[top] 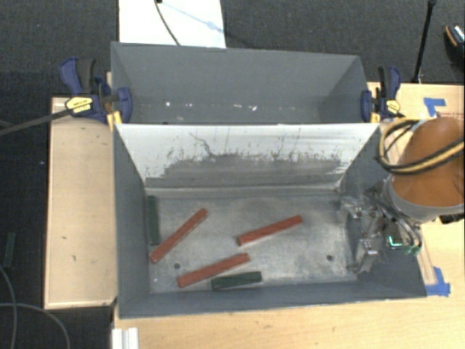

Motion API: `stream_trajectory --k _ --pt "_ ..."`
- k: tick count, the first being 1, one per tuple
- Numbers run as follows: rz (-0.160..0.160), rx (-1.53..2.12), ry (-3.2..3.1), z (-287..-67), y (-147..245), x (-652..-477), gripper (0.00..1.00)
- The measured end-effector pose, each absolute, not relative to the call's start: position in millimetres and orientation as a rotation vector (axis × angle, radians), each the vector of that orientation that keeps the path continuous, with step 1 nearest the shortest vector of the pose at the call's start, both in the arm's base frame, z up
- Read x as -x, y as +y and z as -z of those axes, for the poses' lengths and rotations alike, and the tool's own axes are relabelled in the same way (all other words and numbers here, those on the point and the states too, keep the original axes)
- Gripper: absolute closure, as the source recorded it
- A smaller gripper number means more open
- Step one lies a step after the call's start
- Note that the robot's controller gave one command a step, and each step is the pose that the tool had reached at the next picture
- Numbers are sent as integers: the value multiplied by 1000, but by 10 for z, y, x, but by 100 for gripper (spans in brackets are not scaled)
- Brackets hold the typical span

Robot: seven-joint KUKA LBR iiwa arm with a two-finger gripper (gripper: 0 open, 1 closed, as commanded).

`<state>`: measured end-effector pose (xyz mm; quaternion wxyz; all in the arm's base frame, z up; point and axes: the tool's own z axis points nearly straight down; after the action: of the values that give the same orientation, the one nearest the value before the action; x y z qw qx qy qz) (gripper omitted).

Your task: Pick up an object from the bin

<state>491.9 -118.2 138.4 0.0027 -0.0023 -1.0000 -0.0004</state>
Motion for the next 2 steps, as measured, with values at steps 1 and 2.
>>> stream_trajectory --k 1,2 --pt "3 -582 -3091 -698 -106 -5444 0" --pt "4 -547 -3101 -1023 388 -5438 0"
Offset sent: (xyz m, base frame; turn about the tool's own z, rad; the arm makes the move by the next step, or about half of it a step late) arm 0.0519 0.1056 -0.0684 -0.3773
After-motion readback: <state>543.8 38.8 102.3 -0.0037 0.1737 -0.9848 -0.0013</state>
